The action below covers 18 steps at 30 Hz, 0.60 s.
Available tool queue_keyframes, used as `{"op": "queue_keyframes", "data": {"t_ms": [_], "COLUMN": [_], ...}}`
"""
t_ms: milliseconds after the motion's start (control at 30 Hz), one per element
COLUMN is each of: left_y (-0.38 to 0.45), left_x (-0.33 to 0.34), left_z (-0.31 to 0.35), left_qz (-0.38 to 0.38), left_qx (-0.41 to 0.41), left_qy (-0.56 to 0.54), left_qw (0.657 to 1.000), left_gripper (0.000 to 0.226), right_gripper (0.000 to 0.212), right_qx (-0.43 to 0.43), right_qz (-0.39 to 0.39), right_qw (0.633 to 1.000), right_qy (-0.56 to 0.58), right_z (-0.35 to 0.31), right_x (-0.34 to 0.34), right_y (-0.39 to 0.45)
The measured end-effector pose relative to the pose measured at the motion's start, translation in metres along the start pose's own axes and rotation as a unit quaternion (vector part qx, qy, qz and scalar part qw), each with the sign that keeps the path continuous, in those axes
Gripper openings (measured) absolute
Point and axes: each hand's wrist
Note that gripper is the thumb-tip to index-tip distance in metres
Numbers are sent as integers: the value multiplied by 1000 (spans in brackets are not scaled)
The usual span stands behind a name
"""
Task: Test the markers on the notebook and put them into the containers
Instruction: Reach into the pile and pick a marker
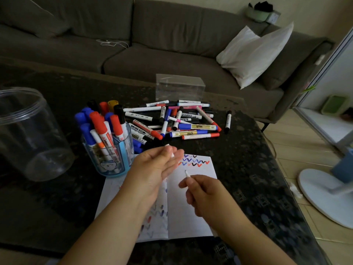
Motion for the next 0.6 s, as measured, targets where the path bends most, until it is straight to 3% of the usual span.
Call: {"op": "queue_keyframes", "data": {"t_ms": [100, 200, 233, 400, 500, 600], "left_y": [3, 5, 6, 10, 13, 18], "left_x": [-1, -3, -2, 5, 8, 9], "left_z": [-10, -18, -19, -30, -35, -41], "left_qz": [47, 78, 77, 55, 24, -13], "left_qx": [31, 105, 129, 193, 223, 242], "left_qy": [156, 345, 377, 511, 559, 574], "left_qw": [986, 929, 914, 836, 798, 782], "left_gripper": [14, 14, 10, 11, 15, 15], "right_gripper": [27, 16, 23, 21, 26, 18], "right_qx": [27, 49, 42, 86, 93, 76], "right_qz": [38, 60, 65, 95, 63, 70], "right_qw": [999, 991, 987, 941, 912, 951], "right_qy": [23, 109, 140, 314, 394, 291], "right_z": [3, -4, -4, -6, 2, 12], "right_x": [-16, -31, -37, -58, -64, -64], "right_y": [4, 10, 13, 33, 46, 58]}}
Point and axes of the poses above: each hand's wrist, its own y-axis towards the middle knuckle, its own x-axis out of the palm, z = x × y, and after that the axes turned 12 degrees about y, right-handed
